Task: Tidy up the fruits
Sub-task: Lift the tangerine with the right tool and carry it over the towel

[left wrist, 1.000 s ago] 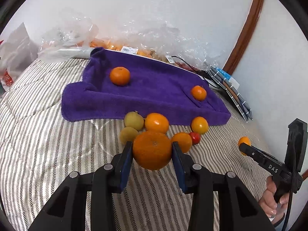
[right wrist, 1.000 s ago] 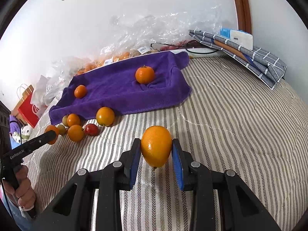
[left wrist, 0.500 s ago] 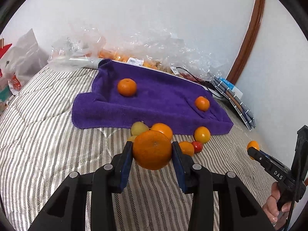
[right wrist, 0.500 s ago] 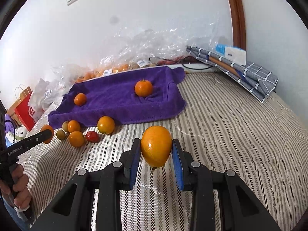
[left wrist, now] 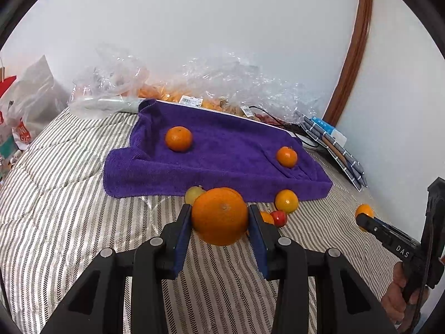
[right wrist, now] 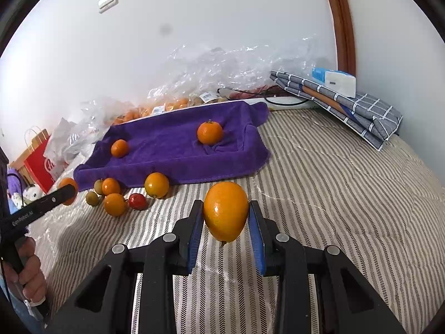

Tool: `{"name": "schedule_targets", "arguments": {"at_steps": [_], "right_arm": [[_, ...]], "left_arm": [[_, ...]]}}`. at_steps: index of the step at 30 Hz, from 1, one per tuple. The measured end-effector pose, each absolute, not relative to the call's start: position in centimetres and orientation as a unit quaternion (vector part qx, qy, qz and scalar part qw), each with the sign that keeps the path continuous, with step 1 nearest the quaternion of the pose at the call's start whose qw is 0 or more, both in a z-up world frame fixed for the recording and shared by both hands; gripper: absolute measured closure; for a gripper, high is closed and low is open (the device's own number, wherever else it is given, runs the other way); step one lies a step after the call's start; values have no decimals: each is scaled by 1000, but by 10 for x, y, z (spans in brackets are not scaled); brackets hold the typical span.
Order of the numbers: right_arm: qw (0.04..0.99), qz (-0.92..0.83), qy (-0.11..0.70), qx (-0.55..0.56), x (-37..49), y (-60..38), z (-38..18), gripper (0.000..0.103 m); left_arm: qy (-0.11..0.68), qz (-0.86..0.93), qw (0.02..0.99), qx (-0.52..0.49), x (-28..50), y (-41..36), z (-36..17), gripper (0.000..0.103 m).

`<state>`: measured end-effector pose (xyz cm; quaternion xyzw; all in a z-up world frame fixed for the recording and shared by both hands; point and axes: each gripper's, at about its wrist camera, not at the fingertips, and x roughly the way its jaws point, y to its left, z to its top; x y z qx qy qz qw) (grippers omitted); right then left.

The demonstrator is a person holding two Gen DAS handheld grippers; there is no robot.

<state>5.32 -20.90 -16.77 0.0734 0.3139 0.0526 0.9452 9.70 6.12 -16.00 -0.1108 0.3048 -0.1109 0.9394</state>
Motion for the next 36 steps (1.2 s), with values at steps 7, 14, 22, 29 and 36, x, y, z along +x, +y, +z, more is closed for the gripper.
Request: {"name": "schedule_targets", "arguments": {"at_steps": [7,14,22,29,36], "right_arm": [[941,45,323,89,57,-216,-170,71],[942,48,325,75,58,-207,-167,71],[943,66,315,81,65,-200,-150,71],[949,83,291,86,82,-196,-126,71],[951,94,276,106,112,-194,-115,71]], "left_arm": [[305,-108,939,-118,97,64,-161,65],[307,-110,938,-117,98,63,-161,65],[309,-97,938,-123,100,69,-162,65],[324,-79,934,-129,101,81,-151,65],[307,-71,941,-125,112,94,-110,65]]}}
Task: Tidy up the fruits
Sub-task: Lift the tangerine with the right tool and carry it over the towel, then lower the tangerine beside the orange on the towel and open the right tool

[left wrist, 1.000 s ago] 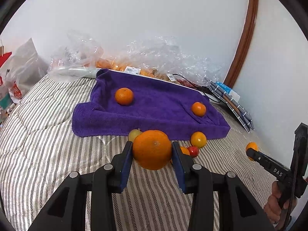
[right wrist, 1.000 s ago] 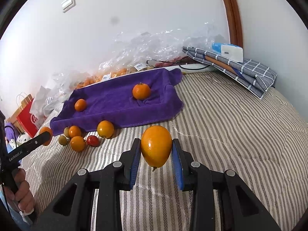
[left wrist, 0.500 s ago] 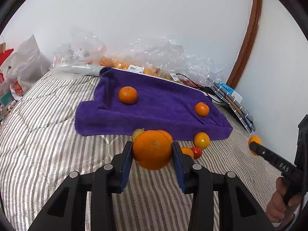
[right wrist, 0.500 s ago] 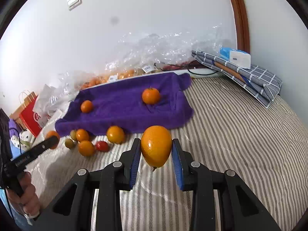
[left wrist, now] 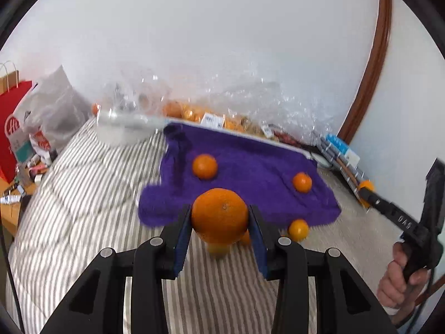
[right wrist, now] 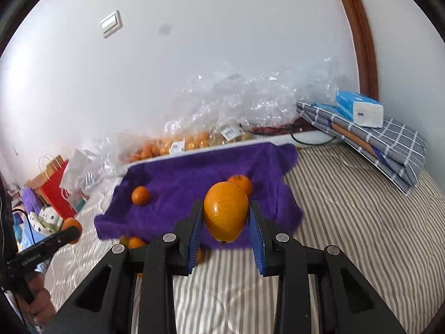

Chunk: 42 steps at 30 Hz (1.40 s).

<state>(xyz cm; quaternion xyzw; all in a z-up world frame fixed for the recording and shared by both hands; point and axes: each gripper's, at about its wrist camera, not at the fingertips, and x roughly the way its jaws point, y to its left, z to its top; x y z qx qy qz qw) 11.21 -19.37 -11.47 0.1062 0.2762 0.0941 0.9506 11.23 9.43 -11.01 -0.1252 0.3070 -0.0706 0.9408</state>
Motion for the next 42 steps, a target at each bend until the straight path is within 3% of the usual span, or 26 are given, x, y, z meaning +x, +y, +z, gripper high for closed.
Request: {"name": "schedule_targets", "arguments": {"at_steps": [9,15,42], "right_arm": [[954,97,265,100,162,-190,-99,71],[950,98,280,99,189,-194,-119,71],[912,117,390,43,215,-171,-174,71]], "left_arm": [[297,-56,945,-123,176,93,-92,65],[309,-54,938,-148,210,94,-119,65],[378,-73,910,-156,231,92,-164,65]]}}
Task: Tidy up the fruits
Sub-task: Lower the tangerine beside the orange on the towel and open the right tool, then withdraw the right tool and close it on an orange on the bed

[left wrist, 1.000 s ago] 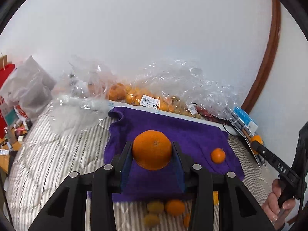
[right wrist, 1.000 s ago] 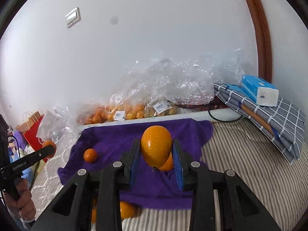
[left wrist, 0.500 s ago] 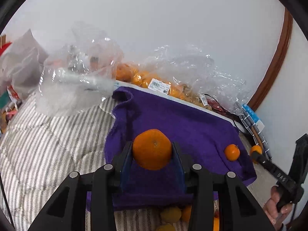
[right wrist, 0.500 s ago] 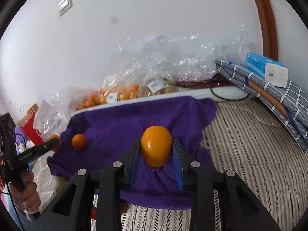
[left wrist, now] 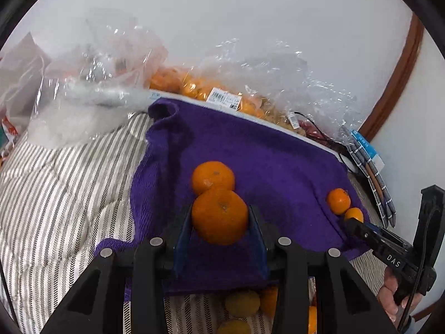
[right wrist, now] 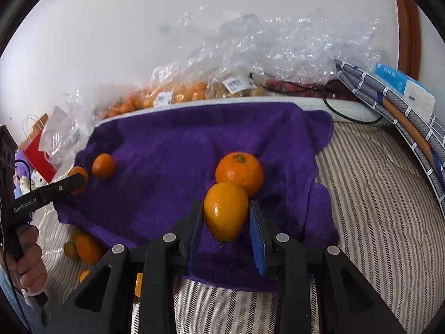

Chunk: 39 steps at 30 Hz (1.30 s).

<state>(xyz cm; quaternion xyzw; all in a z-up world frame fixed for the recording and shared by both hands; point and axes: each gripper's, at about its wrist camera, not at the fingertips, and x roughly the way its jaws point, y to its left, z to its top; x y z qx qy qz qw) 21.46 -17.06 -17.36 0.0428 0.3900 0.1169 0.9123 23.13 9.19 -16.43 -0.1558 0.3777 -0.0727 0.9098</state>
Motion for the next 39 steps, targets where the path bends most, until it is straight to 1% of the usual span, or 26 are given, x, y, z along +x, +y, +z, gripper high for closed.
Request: {"name": "schedule_targets", "arguments": {"at_steps": [7,9,11,16,20,24,28,32,39], "right_arm": [[916,115,382,50,211,-174,-171,69],[917,115,377,53,209,-175,-169,65],[921,114,369,55,207,-176,-166,57],[934,91,342,46,199,-174,-160,51],[937,93,335,40,194,-171,-153,51],[933,100,341,49,185,-165,-145,51],[928,122,350,44,167,-152,-142,51],[910,154,380,60,155,-140,-156,51],[896,154,412,54,149,-123,-174,54]], "left_arm": [[382,-70,910,-142,233,88,-168,65],[383,-68,911,-136,234,86,-168,65],[383,-69,911,-135,234,86,-168,65],[386,-67,910,-134,235,86,-167,64],[387,-71,910,-134,235,85,-166,59],[379,-71,912,-142,232,89,-162,59],[358,-78,914,-173,226,101,-153,58],[328,-73,922,-191,216,111,-142,56],[309,-71,925,-208,211,121,-135,55]]}}
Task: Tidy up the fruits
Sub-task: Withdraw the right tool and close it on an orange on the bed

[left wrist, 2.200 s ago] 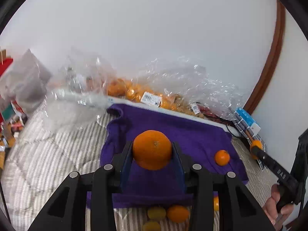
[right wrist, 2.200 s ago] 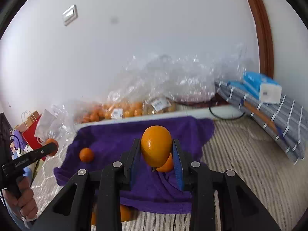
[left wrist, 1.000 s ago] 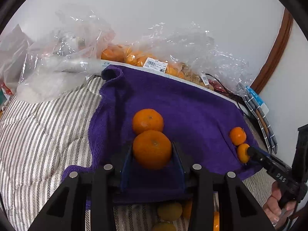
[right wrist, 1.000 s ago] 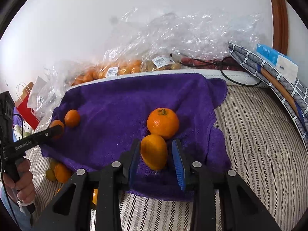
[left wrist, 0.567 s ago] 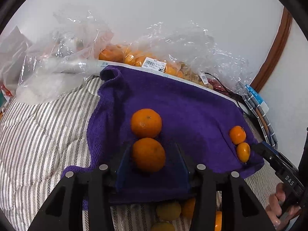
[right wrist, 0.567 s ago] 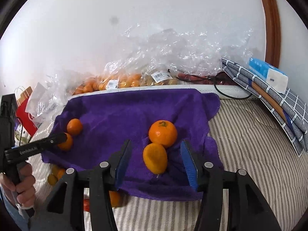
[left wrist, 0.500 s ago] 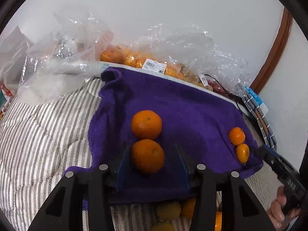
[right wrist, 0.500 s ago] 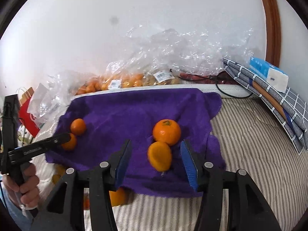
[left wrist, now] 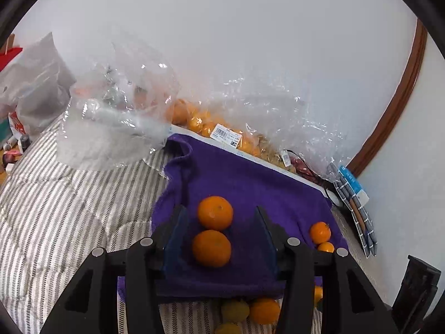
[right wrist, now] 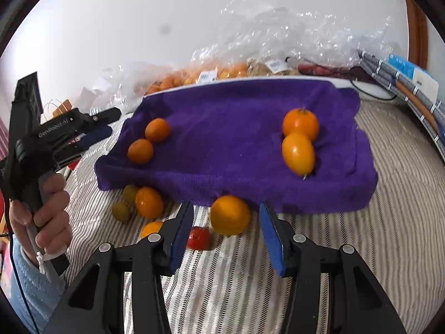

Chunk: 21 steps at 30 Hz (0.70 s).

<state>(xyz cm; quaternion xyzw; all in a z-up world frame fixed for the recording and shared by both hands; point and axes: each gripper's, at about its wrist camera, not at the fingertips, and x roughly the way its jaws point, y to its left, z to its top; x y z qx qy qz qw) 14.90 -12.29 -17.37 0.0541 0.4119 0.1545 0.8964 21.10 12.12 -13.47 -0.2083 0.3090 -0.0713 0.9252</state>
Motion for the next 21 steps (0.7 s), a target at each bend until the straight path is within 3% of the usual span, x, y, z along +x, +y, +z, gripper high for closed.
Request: {"name": "schedule_targets", "arguments": {"at_steps": [6,8,21], "right_arm": [[890,139,432,50,157,-114,-184,61],[885,137,443,50,161,-113,-189,68],[909,98,398,81,117,-171,-175,68]], "left_arm": [[302,-75,928,-205,209,120,-131,55],[301,-75,928,-205,209,120,-130,55],[301,-94,931,-186,201,111,-128,55]]}}
